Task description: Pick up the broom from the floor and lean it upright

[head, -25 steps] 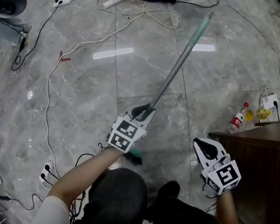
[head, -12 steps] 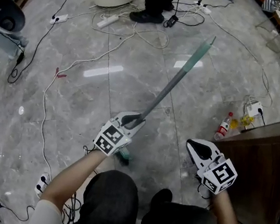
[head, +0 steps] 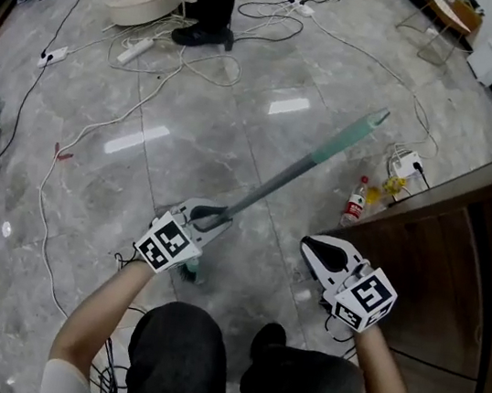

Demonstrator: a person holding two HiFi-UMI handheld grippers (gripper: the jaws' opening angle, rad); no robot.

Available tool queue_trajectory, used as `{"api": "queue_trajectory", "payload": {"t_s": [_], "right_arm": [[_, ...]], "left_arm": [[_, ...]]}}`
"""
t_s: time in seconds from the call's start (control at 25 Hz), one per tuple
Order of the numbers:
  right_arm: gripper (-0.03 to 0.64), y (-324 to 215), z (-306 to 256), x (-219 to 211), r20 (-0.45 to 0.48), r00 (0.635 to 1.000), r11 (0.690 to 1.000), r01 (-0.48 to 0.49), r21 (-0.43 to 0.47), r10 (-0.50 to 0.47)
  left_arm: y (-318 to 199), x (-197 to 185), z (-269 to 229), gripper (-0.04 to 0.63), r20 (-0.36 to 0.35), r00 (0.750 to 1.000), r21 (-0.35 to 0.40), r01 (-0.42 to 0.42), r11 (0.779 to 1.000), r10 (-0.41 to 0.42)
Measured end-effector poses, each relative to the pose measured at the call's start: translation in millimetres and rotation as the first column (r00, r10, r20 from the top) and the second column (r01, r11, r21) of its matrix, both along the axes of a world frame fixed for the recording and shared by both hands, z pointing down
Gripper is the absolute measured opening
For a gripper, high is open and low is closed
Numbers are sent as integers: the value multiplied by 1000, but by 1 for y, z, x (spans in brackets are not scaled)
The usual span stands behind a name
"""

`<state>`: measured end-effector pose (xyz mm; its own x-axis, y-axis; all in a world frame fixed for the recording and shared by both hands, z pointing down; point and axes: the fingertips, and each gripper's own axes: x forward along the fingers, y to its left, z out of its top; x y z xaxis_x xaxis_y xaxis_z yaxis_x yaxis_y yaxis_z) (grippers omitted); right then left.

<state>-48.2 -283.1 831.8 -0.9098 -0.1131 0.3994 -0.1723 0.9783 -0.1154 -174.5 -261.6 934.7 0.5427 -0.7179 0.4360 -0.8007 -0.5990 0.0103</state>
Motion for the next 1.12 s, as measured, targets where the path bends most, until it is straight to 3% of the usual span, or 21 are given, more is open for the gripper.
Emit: {"api": "queue_trajectory", "payload": {"t_s": [0.16,0.48,0.64,0.92,1.12], "right_arm": [[11,4,9,19,-14,999,999,-40,-18,40],[11,-5,33,58,-46,989,989,-144,-28,142],[11,-13,32,72,-33,981,981,-193,-33,192],[11,-20,23,90,-14,969,969,-245,-19,245],[11,-21,33,103,-15,956,955,-295,-44,294]], "left_arm": [[1,33,6,75,4,993,-15,-121,993,121],[-9,99,22,74,6,956,-40,-294,955,295],[-20,126,24,74,-10,943,-49,-334,941,334],[-32,168,2,74,-100,916,-30,-392,919,388],[-35,193,10,74,-89,903,-39,-425,904,421]]}}
